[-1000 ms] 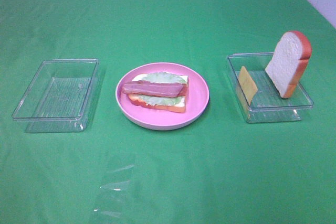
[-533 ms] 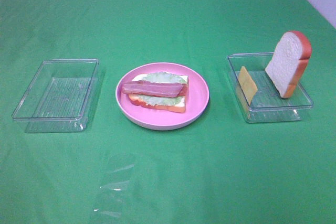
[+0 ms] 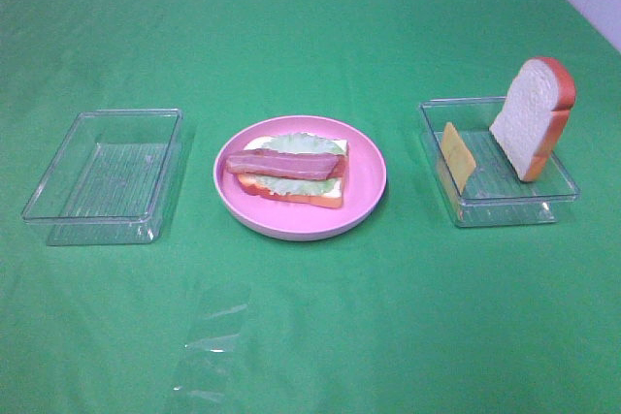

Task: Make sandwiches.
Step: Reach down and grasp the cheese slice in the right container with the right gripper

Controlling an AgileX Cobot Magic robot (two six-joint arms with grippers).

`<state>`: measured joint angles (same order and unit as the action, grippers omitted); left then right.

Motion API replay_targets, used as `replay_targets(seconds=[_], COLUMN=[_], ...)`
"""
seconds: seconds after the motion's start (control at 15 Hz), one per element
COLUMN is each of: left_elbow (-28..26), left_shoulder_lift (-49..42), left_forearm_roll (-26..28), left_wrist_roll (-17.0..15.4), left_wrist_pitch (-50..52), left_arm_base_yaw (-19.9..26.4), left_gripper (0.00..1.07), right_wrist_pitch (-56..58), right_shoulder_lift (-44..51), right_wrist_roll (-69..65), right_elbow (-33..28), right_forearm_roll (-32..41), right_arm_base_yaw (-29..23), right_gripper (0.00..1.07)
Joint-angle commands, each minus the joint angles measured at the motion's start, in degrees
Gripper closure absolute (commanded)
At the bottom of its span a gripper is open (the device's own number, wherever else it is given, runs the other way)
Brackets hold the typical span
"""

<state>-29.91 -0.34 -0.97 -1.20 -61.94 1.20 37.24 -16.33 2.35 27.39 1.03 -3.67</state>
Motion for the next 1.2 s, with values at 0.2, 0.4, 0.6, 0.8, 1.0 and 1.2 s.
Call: replay_targets(seconds=[0.2,0.4,0.6,0.8,1.0,1.2], left_elbow=[0.2,0.2,0.2,0.2,0.2,0.2], left_shoulder_lift=[-0.2,-0.2,-0.2,-0.2,-0.2,-0.2], left_forearm_roll=[0.0,0.0,0.0,0.0,0.0,0.0], left_wrist_roll=[-0.5,-0.5,-0.5,-0.5,-0.5,-0.5], left_wrist_pitch=[0.3,0.3,0.3,0.3,0.3,0.3], left_arm_base_yaw=[-0.5,-0.5,-0.5,-0.5,-0.5,-0.5], left_gripper=[0.07,0.07,0.07,0.07,0.07,0.07], right_wrist_pitch=[-6.1,-1.1,6.4,16.0,21.3,21.0], right_shoulder_lift=[-24.6,-40.8,-52.6,-63.6,-74.1,-79.3], right_wrist_roll=[1.0,1.4,3.7,3.8,3.6,-0.5], right_elbow=[5.1,14.6,23.5,34.0,41.9,45.1], right_forearm_roll=[1.5,3.6,5.6,8.3,7.6,1.7], right_arm_base_yaw=[0.2,0.2,0.2,0.2,-1.9,-8.5], right_gripper=[0.1,0.11,0.11,0.12,0.13,0.13])
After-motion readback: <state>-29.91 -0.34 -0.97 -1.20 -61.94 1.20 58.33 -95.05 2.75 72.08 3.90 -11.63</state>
